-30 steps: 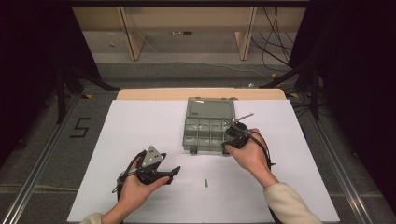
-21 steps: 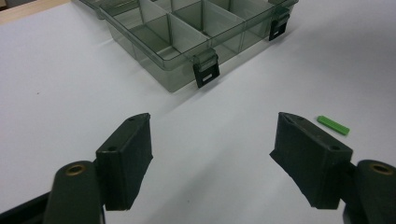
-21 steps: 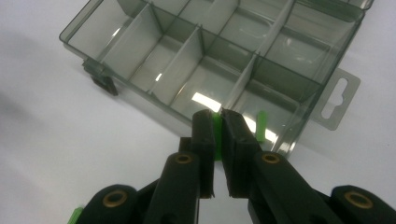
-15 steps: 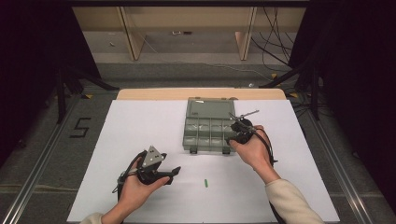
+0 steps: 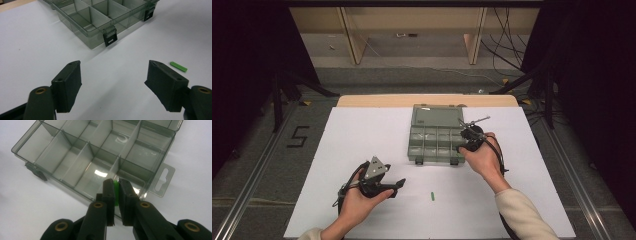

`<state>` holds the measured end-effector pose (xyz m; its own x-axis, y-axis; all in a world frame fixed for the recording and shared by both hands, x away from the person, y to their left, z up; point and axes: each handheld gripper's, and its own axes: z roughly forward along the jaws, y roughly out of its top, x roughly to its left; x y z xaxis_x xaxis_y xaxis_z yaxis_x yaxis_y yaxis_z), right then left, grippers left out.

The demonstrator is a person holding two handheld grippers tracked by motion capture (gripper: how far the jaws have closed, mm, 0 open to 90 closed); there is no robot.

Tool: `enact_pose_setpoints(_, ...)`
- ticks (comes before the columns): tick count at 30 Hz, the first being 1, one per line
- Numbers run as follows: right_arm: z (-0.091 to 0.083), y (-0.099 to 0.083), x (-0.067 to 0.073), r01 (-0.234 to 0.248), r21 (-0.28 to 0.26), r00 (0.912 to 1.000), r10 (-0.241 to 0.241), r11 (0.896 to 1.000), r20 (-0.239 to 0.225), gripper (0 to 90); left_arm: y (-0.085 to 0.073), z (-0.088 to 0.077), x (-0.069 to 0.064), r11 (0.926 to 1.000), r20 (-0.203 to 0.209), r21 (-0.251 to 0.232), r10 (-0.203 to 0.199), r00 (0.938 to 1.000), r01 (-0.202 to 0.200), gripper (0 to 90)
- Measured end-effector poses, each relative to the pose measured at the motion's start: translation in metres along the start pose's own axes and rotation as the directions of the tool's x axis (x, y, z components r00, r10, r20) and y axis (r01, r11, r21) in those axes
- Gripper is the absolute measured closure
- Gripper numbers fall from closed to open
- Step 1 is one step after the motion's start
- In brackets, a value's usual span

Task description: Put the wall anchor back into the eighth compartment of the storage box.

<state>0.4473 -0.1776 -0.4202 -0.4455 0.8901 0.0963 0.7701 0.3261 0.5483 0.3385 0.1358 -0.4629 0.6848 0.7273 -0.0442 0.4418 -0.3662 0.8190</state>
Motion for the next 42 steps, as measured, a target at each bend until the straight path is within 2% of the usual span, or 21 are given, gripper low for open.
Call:
enact_pose_setpoints(3, 0.0016, 0.0002, -0.0015, 0.005, -0.001, 1.0, -0.005, 1.0, 0.008, 84.5, 0.0, 0.0, -0.0002, 1.0, -0.007, -0.005, 0.001, 1.0, -0.001, 27.6)
enact_pose_setpoints(4, 0.0021, 0.0002, -0.0016, 0.001, -0.004, 0.9999, 0.0, 1.0, 0.012, 84.5, 0.0003, -0.0003, 0.0007, 0.9998, -0.008, -0.004, 0.018, 0.9998, -0.018, 27.5)
enact_pose_setpoints(6, 0.0034, -0.0004, -0.0034, 0.011, 0.001, 0.9999, -0.011, 1.0, 0.009, 84.5, 0.0002, 0.0001, 0.0006, 0.9999, -0.002, -0.006, 0.011, 0.9999, -0.011, 27.5)
enact_pose_setpoints(10, 0.0059, -0.0009, -0.0032, 0.0, 0.002, 0.9999, 0.0, 1.0, 0.015, 84.3, 0.0, 0.0004, -0.0003, 1.0, 0.002, -0.005, -0.006, 1.0, 0.006, 27.5)
enact_pose_setpoints(13, 0.0065, -0.0012, -0.0036, 0.007, 0.002, 0.9998, -0.007, 1.0, 0.017, 84.1, 0.0002, -0.0004, 0.0004, 1.0, -0.002, 0.007, 0.002, 1.0, -0.002, 27.5)
enact_pose_setpoints(14, 0.0068, -0.0013, -0.0036, 0.006, 0.002, 0.9998, -0.006, 1.0, 0.018, 84.0, 0.0005, -0.0005, 0.0014, 0.9998, 0.002, 0.005, 0.019, 0.9998, -0.019, 27.5)
enact_pose_setpoints(15, 0.0069, -0.0014, -0.004, 0.01, 0.002, 0.9998, -0.01, 1.0, 0.019, 84.0, 0.0003, -0.0003, 0.0001, 1.0, -0.006, 0.004, 0.002, 1.0, -0.002, 27.5)
enact_pose_setpoints(16, 0.007, -0.0015, -0.004, 0.008, 0.001, 0.9998, -0.008, 1.0, 0.02, 83.9, 0.0003, -0.0002, 0.0006, 0.9998, -0.007, -0.004, 0.017, 0.9998, -0.017, 27.6)
enact_pose_setpoints(17, 0.0073, -0.0015, -0.0037, 0.002, 0.0, 0.9998, -0.002, 1.0, 0.021, 83.9, 0.0001, 0.0, 0.0001, 1.0, 0.004, 0.002, -0.004, 1.0, 0.004, 27.6)
enact_pose_setpoints(20, 0.0087, -0.0019, -0.0043, 0.012, 0.001, 0.9996, -0.012, 1.0, 0.026, 83.9, -0.0001, 0.0002, 0.0001, 1.0, -0.005, -0.002, 0.0, 1.0, 0.0, 27.6)
enact_pose_setpoints(21, 0.0095, -0.0027, -0.0024, -0.012, 0.003, 0.9996, 0.012, 1.0, 0.025, 83.9, -0.0001, 0.0002, -0.0002, 1.0, -0.009, -0.003, -0.001, 1.0, 0.001, 27.5)
enact_pose_setpoints(22, 0.0095, -0.0024, -0.0038, 0.003, 0.007, 0.9997, -0.003, 1.0, 0.025, 83.7, 0.0005, -0.0003, 0.0009, 0.9999, 0.001, 0.0, 0.014, 0.9999, -0.014, 27.5)
enact_pose_setpoints(23, 0.0097, -0.0025, -0.0043, 0.009, 0.01, 0.9996, -0.01, 1.0, 0.028, 83.6, 0.0003, -0.0001, -0.0001, 1.0, -0.007, -0.002, 0.004, 1.0, -0.004, 27.6)
enact_pose_setpoints(25, 0.0101, -0.0026, -0.0048, 0.011, 0.007, 0.9995, -0.012, 1.0, 0.03, 83.0, -0.0001, 0.0004, -0.0001, 1.0, 0.002, -0.004, -0.004, 1.0, 0.004, 27.5)
enact_pose_setpoints(29, 0.0104, -0.0027, -0.0047, 0.011, 0.006, 0.9995, -0.011, 1.0, 0.03, 82.0, 0.0001, 0.0002, 0.0, 1.0, 0.005, 0.0, -0.004, 1.0, 0.004, 27.6)
enact_pose_setpoints(35, 0.0102, -0.0025, -0.0031, 0.004, -0.009, 0.9997, -0.004, 1.0, 0.025, 73.4, 0.0, 0.0, 0.0004, 1.0, 0.005, 0.006, 0.0, 1.0, 0.0, 27.6)
enact_pose_setpoints(36, 0.0098, -0.0024, -0.0033, 0.015, -0.009, 0.9995, -0.014, 1.0, 0.03, 71.7, 0.0, 0.0001, 0.0001, 1.0, 0.007, 0.004, -0.003, 1.0, 0.003, 27.5)
enact_pose_setpoints(38, 0.0085, -0.0023, -0.0018, 0.003, -0.017, 0.9995, -0.003, 1.0, 0.031, 67.9, 0.0, -0.0001, 0.0004, 1.0, 0.006, 0.005, -0.001, 1.0, 0.001, 27.6)
enact_pose_setpoints(39, 0.0074, -0.0023, -0.0031, 0.024, -0.021, 0.9995, -0.024, 0.999, 0.02, 64.5, 0.0, -0.0002, 0.0005, 1.0, 0.005, 0.005, -0.001, 1.0, 0.001, 27.6)
enact_pose_setpoints(40, 0.0071, -0.002, -0.002, 0.011, -0.022, 0.9998, -0.01, 1.0, 0.015, 63.0, 0.0, -0.0004, -0.0001, 1.0, -0.008, 0.005, 0.0, 1.0, 0.0, 27.6)
enact_pose_setpoints(42, 0.0052, -0.0019, -0.001, 0.008, -0.03, 0.9998, -0.008, 1.0, 0.02, 58.9, 0.0, -0.0003, -0.0002, 1.0, -0.007, 0.003, -0.002, 1.0, 0.002, 27.5)
